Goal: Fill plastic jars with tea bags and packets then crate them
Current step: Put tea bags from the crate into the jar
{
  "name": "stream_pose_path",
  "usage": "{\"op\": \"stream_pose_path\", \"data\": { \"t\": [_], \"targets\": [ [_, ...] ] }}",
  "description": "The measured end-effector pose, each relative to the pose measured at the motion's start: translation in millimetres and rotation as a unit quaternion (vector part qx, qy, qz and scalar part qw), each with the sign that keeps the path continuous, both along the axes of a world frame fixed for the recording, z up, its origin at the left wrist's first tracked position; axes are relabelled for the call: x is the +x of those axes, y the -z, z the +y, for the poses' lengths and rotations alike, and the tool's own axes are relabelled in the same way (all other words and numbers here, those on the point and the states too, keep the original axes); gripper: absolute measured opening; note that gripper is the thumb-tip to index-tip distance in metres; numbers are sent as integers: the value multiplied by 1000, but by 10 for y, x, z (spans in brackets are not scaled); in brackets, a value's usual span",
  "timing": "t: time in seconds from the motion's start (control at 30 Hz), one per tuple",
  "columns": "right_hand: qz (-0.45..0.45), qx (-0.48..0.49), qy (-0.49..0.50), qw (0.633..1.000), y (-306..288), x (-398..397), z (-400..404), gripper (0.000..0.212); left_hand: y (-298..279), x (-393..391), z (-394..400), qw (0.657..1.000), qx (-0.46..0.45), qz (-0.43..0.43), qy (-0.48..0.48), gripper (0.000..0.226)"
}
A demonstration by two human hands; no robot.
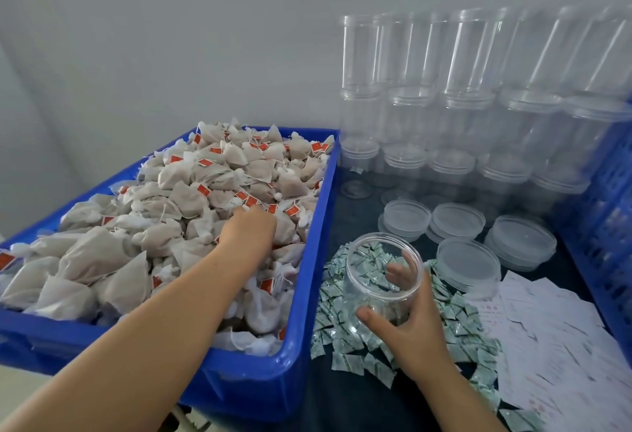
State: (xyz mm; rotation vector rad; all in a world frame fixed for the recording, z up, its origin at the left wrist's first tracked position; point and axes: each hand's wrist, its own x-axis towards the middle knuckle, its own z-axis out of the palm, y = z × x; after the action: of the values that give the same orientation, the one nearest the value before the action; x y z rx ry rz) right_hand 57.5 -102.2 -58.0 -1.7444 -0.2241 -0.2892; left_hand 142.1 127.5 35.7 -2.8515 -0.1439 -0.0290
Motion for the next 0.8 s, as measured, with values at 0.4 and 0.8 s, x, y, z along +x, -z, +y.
{"op": "stream_pose_path", "data": {
  "t": [0.4, 0.8],
  "targets": [
    [7, 0, -4, 1000, -2, -4, 1, 91, -141, -31, 117, 997, -45, -60, 8, 24],
    [11, 3, -6, 1000, 23, 8, -7, 92, -233, -184, 96, 992, -85, -72, -53, 13]
  ]
}}
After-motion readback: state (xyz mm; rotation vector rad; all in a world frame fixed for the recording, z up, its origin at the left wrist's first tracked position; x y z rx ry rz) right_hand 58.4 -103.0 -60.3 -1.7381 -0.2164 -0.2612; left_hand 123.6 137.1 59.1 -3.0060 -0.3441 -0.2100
